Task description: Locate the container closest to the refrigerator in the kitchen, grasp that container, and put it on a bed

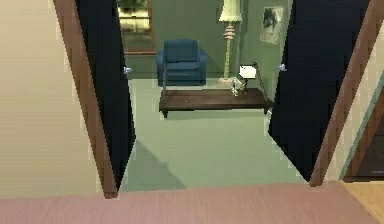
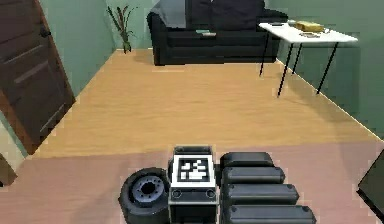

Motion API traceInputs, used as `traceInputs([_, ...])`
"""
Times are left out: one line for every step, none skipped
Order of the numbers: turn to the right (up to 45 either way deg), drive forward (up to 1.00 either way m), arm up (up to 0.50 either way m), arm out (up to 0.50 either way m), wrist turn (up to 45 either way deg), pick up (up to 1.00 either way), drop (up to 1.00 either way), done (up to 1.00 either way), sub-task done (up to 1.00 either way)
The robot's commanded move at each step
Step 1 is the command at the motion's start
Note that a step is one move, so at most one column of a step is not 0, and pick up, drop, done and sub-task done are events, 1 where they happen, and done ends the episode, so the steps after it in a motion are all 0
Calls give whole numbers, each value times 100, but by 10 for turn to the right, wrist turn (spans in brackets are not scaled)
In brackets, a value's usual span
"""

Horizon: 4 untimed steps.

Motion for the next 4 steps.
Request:
traceInputs([0,100,0,0,0,0,0,0,0])
traceInputs([-210,0,0,0,0,0,0,0,0])
traceInputs([0,10,0,0,0,0,0,0,0])
traceInputs([150,0,0,0,0,0,0,0,0])
